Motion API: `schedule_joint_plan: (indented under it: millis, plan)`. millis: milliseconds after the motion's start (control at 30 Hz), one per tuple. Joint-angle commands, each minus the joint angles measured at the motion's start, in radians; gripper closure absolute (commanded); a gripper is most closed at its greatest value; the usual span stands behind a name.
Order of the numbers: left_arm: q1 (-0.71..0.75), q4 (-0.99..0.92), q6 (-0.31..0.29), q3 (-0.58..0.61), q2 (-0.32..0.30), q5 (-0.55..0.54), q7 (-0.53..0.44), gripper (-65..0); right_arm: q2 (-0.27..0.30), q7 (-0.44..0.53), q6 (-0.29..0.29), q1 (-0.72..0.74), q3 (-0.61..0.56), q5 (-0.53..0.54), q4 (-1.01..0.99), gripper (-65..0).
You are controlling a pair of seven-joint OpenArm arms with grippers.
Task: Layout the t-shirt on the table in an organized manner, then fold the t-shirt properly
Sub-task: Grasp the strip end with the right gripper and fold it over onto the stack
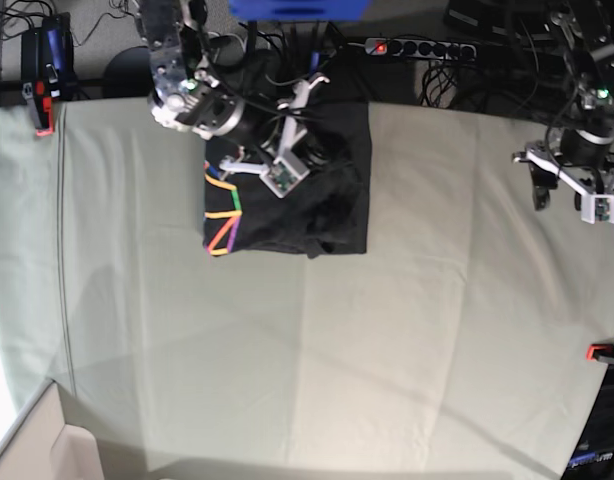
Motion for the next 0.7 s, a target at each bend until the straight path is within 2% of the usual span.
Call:
schedule_joint_plan:
  millis: [0,200,500,667]
  plan:
    - [-0.001,0.018,0.000,-0.007,-0.012,-0.009,-0.025,-37.1,-0.004,0.023,0.007,-0.009,-0.003,0.018,0.021,0.0]
    - [0.001,0.017,0.000,-0.007,-0.014,-0.009,-0.025,-37.1,0.001,0.023,0.007,-0.029,-0.035,0.018,0.022,0.0]
    - [-0.002,0.018,0.000,-0.007,-0.014,-0.009,-0.025,-37.1,0.082,0.023,0.007,-0.043,-0.235,0.016,0.022,0.0]
    - [-0.002,0.020,0.000,-0.007,-0.014,-0.009,-0.025,-37.1,0.081,0.023,0.007,-0.037,-0.242,0.016,0.021,-1.0]
